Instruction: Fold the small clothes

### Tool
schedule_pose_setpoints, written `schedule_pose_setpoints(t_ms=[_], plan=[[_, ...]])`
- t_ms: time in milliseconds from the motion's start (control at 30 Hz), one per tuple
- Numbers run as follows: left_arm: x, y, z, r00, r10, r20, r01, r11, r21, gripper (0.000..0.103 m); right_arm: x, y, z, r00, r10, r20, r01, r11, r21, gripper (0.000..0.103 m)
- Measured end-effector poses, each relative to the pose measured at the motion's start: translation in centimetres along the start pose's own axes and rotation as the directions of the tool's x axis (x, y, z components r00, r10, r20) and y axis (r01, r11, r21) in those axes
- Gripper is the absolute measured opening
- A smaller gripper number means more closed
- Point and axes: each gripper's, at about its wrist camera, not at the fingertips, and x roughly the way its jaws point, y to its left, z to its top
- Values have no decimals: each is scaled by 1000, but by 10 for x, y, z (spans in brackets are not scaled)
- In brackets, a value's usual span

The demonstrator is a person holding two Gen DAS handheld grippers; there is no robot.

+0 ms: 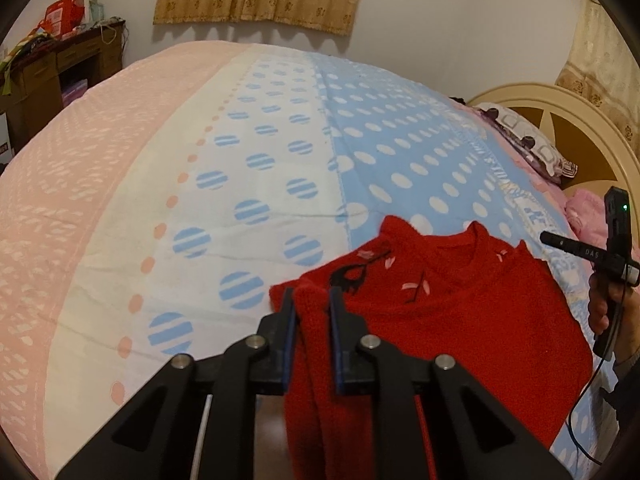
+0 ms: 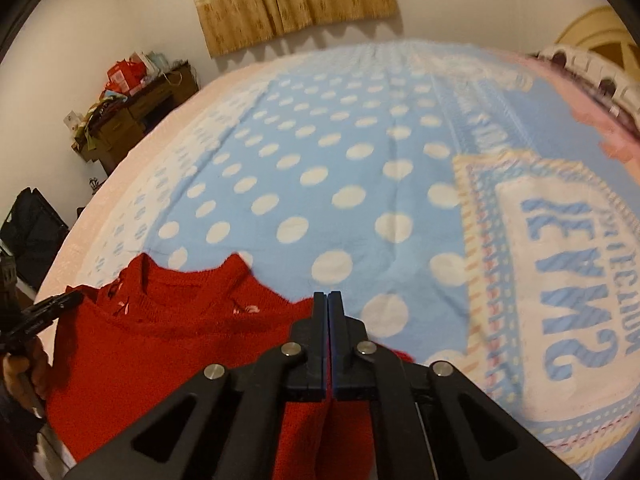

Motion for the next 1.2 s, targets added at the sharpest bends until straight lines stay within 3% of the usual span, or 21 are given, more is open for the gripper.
schedule_pose_setpoints(t_ms=[33, 67, 100, 300, 367, 400, 433, 533, 700, 933, 1000, 1067, 1133, 1200], plan=[[1, 1, 0, 1000, -2, -2, 2, 1000, -7, 15, 4, 2, -1, 1000, -12, -8, 12, 1000, -12, 37], [1, 3, -1, 1000, -5, -4, 5, 1000, -14, 15, 6, 4, -2, 1000, -12, -11, 12, 1000, -27, 57], [2, 3, -1, 1000, -7, -5, 7, 1000, -17, 15, 8, 6, -3, 1000, -6, -15, 5, 999, -33, 68], [4, 4, -1, 1000, -8, -8, 8, 1000, -18, 15, 28, 7, -2, 997, 25, -67, -26, 1000, -17, 67], [6, 5, -2, 1000, -9, -14, 9, 1000, -20, 15, 40, 10, -4, 993, 14, -119, -18, 999, -30, 35], [6, 5, -3, 1000, -9, -15, 8, 1000, -20, 15, 41, 13, -4, 994, -13, -110, 8, 999, -50, 15], [6, 5, -3, 1000, -7, -14, 6, 1000, -19, 15, 39, 14, -4, 995, -12, -97, 7, 999, -52, 9], [-3, 7, 3, 1000, -21, 12, 21, 999, -40, 15, 17, 19, 3, 1000, 12, -3, -12, 998, -59, 8], [-16, 9, 18, 998, -27, 61, 30, 998, -60, 15, -9, 21, 20, 995, 8, 96, -3, 999, -49, 8], [31, 10, 13, 999, 45, -13, -46, 998, -54, 15, 35, 10, 10, 996, -94, 4, 94, 995, -32, 8], [31, 7, 12, 998, 57, 0, -57, 998, -39, 16, 41, 3, 6, 996, -89, -12, 89, 996, -9, 8], [25, 5, 12, 997, 81, 6, -81, 996, -27, 24, 36, -3, 4, 997, -80, -13, 80, 997, 16, 23], [15, 6, 13, 994, 106, -7, -106, 994, -34, 40, 24, -5, 4, 991, -135, 11, 135, 991, 9, 64], [-4, 7, 11, 995, 101, 16, -100, 994, -43, 43, -1, -4, 0, 991, -126, 50, 126, 992, -1, 65]])
